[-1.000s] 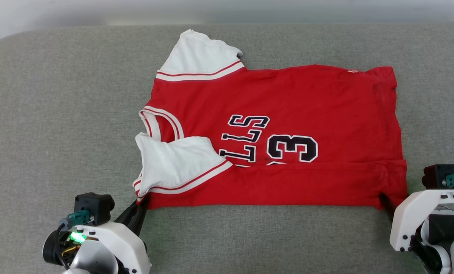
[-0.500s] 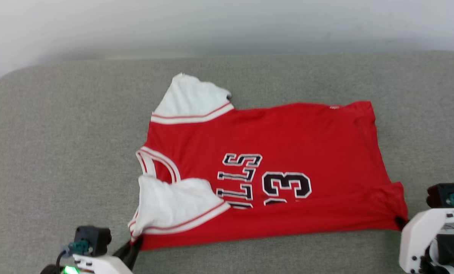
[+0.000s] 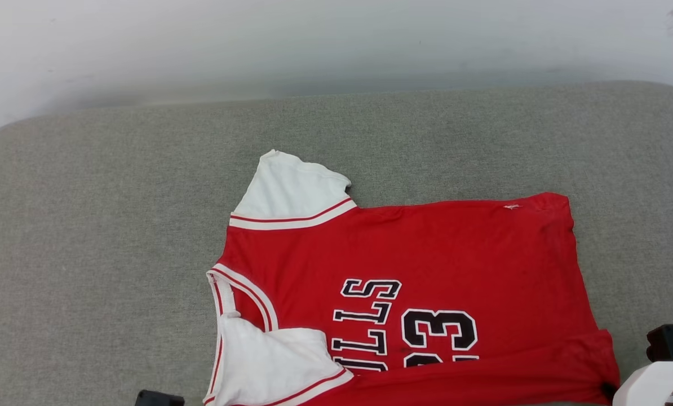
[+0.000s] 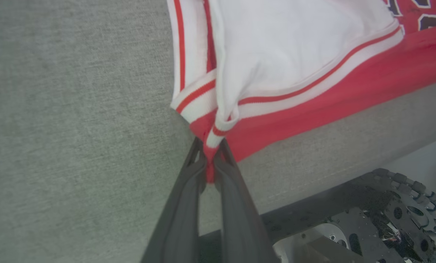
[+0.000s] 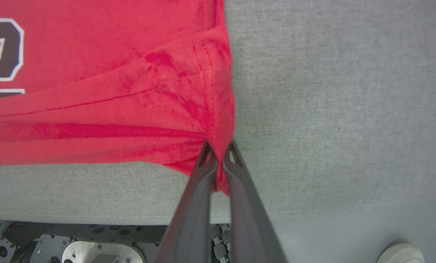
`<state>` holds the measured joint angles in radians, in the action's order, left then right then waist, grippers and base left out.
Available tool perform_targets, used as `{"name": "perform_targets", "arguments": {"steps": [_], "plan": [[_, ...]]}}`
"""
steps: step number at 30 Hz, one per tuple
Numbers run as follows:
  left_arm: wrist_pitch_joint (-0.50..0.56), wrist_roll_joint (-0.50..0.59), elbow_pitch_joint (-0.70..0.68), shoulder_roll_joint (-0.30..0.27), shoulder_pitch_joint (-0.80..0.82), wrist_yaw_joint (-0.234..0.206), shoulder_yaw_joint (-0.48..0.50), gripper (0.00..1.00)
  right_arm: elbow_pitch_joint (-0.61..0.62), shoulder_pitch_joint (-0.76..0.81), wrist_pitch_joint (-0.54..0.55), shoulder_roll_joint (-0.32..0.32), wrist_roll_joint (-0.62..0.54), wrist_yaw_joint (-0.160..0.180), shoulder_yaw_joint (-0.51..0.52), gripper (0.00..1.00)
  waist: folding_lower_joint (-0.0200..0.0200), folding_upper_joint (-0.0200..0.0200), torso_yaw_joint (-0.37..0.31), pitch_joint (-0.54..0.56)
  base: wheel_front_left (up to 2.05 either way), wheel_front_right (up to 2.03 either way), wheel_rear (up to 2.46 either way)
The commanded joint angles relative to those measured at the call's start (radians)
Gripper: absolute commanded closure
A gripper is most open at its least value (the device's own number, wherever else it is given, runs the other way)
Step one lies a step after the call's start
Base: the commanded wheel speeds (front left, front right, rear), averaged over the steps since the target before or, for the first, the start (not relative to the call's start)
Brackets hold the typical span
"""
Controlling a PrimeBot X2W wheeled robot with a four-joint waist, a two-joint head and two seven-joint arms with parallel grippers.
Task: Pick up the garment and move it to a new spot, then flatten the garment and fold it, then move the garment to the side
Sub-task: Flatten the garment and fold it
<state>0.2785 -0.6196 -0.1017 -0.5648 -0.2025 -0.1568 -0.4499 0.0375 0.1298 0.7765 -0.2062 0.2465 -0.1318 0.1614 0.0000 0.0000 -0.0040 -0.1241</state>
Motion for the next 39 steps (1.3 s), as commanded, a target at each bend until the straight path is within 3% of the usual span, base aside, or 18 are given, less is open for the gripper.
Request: {"name": "perform_targets", "arguments": {"steps": [1,4,5,6,7,18,27,33,39], "plan": [[-0.003,0.000,0.021,0.009,0.009,0.007,-0.007,1.00,-0.016,0.006,-0.015,0.008,0.011,0.002,-0.001,1.00,0.0000,0.0000,0.000,-0.002,0.00,0.00,0.00],[-0.015,0.000,0.053,0.022,0.025,0.022,-0.018,1.00,-0.050,-0.007,-0.039,0.013,0.013,0.002,-0.010,1.00,0.0000,0.0000,0.001,-0.003,0.00,0.00,0.00],[-0.021,0.004,0.064,0.024,0.029,0.021,-0.019,0.85,-0.062,-0.011,-0.046,0.015,0.011,0.002,-0.012,1.00,0.0000,0.0000,0.002,-0.004,0.00,0.00,0.00],[-0.028,0.012,0.076,0.026,0.035,0.018,-0.018,0.32,-0.069,-0.018,-0.060,0.014,0.007,0.002,-0.016,0.72,0.0000,0.0000,0.002,-0.004,0.00,0.00,0.00],[-0.033,0.015,0.088,0.028,0.040,0.017,-0.020,0.00,-0.080,-0.023,-0.070,0.013,0.005,0.002,-0.020,0.00,0.0000,0.0000,0.003,-0.003,0.00,0.00,0.00],[-0.171,0.022,0.105,0.056,0.087,0.050,0.007,0.00,-0.088,-0.069,-0.190,-0.024,0.009,0.002,-0.041,0.00,0.0000,0.0000,0.011,0.036,0.00,0.00,0.00],[-0.489,0.093,0.078,0.101,0.143,0.010,0.103,0.00,-0.001,-0.137,-0.452,-0.028,0.031,0.002,-0.079,0.00,0.0000,0.0000,-0.004,0.053,0.00,0.00,0.00],[-0.543,0.145,0.037,0.159,0.164,0.023,0.167,0.00,0.039,-0.164,-0.667,-0.019,0.073,0.001,-0.124,0.00,0.0000,0.0000,-0.013,0.052,0.00,0.00,0.00],[-0.545,0.213,-0.037,0.278,0.145,0.066,0.292,0.00,0.042,-0.174,-0.842,-0.007,0.072,0.001,-0.142,0.00,0.0000,0.0000,-0.029,0.039,0.00,0.00,0.00]]}}
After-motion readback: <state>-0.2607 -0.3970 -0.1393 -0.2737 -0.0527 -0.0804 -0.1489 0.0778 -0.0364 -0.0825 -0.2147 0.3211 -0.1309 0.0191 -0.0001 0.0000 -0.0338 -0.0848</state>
